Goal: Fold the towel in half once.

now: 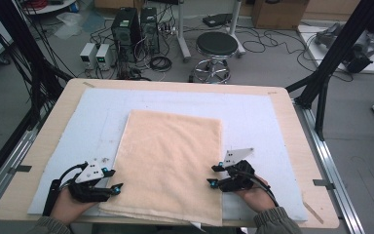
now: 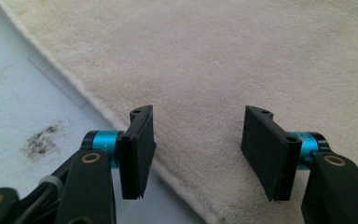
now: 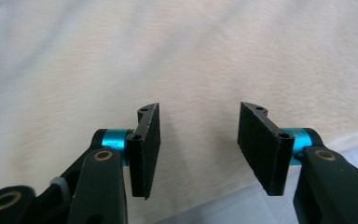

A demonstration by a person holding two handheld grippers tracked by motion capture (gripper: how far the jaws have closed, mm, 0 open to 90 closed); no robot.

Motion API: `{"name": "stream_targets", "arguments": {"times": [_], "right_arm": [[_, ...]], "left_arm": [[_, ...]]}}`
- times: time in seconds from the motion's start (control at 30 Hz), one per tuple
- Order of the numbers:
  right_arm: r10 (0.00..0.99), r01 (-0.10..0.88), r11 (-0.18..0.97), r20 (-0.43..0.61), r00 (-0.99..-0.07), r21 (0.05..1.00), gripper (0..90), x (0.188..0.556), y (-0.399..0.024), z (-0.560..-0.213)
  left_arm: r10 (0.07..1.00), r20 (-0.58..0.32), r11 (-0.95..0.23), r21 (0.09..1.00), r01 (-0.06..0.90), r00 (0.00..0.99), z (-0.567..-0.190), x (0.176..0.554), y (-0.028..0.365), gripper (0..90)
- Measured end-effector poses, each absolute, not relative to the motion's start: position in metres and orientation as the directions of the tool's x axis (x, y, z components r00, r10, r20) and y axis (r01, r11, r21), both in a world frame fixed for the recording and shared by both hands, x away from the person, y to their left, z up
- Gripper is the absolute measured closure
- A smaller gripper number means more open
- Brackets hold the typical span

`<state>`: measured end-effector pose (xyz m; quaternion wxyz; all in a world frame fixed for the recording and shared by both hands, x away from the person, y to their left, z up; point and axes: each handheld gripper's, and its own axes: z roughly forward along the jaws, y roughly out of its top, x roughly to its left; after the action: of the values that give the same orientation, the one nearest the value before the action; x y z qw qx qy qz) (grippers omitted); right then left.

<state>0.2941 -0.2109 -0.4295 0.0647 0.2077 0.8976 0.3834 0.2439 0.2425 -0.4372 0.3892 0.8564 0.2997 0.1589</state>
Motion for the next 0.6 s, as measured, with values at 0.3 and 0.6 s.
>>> {"name": "stream_targets", "arguments": {"times": [0.3,0.6], "right_arm": [[0.432,0.346,0.62,0.062,-0.9,0.704,43.9,0.3,-0.211,-0.431],[0.532,0.387,0.583,0.024,-0.847,0.714,46.6,0.307,-0.224,-0.429]], "left_arm": [[0.67,0.008,-0.494,0.751,0.438,0.742,-0.435,0.242,0.249,42.0],[0.662,0.004,-0.493,0.756,0.431,0.75,-0.437,0.236,0.257,41.9]]}}
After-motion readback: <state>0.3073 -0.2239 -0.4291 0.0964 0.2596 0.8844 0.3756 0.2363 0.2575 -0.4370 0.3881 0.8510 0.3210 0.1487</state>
